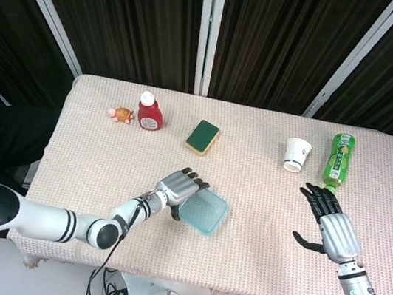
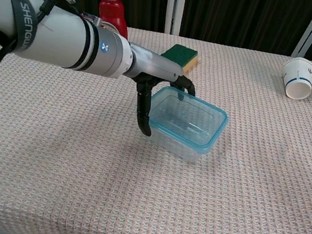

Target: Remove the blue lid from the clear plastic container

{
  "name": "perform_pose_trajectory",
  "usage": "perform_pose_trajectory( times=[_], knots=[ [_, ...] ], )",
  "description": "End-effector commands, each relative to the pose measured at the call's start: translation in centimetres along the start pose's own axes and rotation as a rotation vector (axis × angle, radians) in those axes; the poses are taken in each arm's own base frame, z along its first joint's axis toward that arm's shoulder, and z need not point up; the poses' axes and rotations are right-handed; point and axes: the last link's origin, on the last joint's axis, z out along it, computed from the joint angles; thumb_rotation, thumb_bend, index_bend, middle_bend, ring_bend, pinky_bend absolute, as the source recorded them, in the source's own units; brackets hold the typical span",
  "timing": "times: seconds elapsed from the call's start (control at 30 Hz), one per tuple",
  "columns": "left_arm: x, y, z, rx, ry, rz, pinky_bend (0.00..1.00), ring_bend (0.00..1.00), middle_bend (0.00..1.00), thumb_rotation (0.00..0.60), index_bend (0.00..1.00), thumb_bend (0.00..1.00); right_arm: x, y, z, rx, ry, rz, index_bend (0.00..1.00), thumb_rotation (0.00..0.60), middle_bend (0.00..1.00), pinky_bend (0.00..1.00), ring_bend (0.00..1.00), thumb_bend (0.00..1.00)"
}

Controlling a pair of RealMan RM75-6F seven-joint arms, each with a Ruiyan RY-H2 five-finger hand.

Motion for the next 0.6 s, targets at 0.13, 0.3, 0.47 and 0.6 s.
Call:
perform_pose_trajectory(
  times=[0.13, 0.3, 0.47, 0.6],
  knots=[
    [0.7, -0.6, 0.3, 0.088, 0.050, -0.063, 0.14, 0.18, 0.31, 0.600, 0.22, 0.00, -3.9, -5.3, 3.9, 0.268, -0.091, 0.015, 0.18, 0.600, 0.29, 0.20, 0.10, 0.17],
    [0.9, -0.4, 0.2, 0.153, 0.074, -0.081, 0.19, 0.18, 0.31, 0.600, 0.22, 0.00, -6.4, -7.4, 7.8, 0.318, -0.096, -0.102, 0.24, 0.600, 0.32, 0.24, 0.13, 0.17],
    [0.7, -0.6, 0.8, 0.215, 0.075, -0.085, 0.20, 0.18, 0.31, 0.600, 0.22, 0.00, -8.3, -8.0, 10.5, 0.295, -0.095, -0.144, 0.27, 0.600, 0.33, 0.24, 0.13, 0.17],
    [0.4, -0.7, 1.1, 0.235, 0.065, -0.103, 0.20, 0.18, 0.31, 0.600, 0.22, 0.00, -9.5, -8.5, 11.7, 0.304, -0.096, -0.142, 0.30, 0.600, 0.34, 0.24, 0.13, 0.17]
  ],
)
